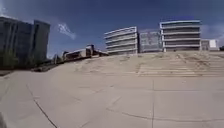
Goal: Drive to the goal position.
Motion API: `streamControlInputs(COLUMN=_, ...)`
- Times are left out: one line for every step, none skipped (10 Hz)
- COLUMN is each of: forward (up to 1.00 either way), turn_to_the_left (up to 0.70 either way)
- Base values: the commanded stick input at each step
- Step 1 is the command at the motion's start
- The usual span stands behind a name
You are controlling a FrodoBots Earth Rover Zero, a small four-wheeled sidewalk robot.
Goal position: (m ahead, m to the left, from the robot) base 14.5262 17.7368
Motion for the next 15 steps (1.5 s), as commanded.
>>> streamControlInputs(forward=0.7, turn_to_the_left=0.26)
streamControlInputs(forward=0.7, turn_to_the_left=0.23)
streamControlInputs(forward=0.7, turn_to_the_left=0.23)
streamControlInputs(forward=0.7, turn_to_the_left=0.23)
streamControlInputs(forward=0.7, turn_to_the_left=0.22)
streamControlInputs(forward=0.7, turn_to_the_left=0.22)
streamControlInputs(forward=0.7, turn_to_the_left=-0.01)
streamControlInputs(forward=0.7, turn_to_the_left=-0.01)
streamControlInputs(forward=0.7, turn_to_the_left=-0.01)
streamControlInputs(forward=0.7, turn_to_the_left=-0.01)
streamControlInputs(forward=0.7, turn_to_the_left=-0.01)
streamControlInputs(forward=0.7, turn_to_the_left=-0.01)
streamControlInputs(forward=0.7, turn_to_the_left=-0.01)
streamControlInputs(forward=0.7, turn_to_the_left=-0.01)
streamControlInputs(forward=0.7, turn_to_the_left=-0.01)
